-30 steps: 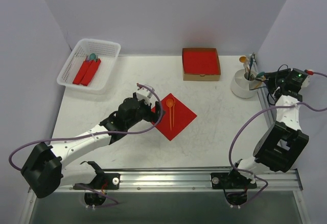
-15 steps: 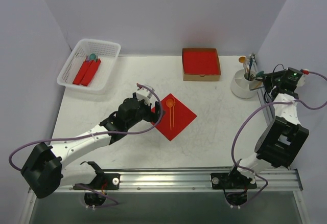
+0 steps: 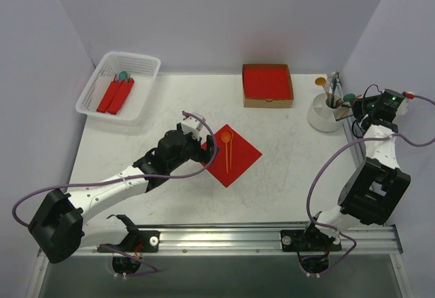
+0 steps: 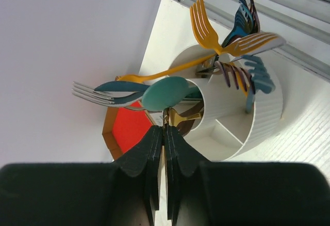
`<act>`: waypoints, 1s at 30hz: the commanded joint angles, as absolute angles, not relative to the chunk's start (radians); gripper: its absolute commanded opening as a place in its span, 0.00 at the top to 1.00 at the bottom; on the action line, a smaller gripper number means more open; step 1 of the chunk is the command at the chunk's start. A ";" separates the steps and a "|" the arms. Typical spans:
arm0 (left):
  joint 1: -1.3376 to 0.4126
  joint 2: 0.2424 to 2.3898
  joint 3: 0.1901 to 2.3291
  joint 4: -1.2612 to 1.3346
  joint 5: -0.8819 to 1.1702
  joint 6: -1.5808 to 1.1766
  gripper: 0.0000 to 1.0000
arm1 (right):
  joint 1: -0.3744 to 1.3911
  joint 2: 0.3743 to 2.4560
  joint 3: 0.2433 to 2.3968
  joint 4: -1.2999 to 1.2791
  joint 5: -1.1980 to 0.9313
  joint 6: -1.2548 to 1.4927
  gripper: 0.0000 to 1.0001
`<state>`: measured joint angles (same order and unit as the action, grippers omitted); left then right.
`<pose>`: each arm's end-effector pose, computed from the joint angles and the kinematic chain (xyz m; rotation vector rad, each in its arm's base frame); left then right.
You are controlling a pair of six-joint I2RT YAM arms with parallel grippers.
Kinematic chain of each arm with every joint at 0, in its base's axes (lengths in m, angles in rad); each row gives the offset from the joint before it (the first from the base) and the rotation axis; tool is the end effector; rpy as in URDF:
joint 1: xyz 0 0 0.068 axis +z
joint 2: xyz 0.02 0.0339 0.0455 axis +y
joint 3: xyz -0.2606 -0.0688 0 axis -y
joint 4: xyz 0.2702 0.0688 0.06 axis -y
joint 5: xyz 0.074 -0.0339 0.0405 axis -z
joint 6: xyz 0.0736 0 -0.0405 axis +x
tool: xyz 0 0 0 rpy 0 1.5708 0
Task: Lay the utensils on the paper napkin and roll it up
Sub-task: Pick up the utensils from the container.
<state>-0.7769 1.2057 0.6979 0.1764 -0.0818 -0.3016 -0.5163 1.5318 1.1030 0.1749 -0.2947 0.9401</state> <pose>0.2407 -0.2282 0.2300 0.4046 1.9128 -0.6473 0.3761 -0.1889 0.2798 1.0660 1.5127 0.5659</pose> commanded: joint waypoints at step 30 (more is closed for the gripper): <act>-0.778 1.201 0.692 0.230 -0.095 -0.278 0.06 | -0.589 1.287 1.256 0.111 -0.271 1.012 1.00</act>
<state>-0.7769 1.2064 0.6975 0.1772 -0.0921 -0.2913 -0.5758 1.3334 1.2007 0.1085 -0.2668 1.0061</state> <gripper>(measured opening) 0.938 0.055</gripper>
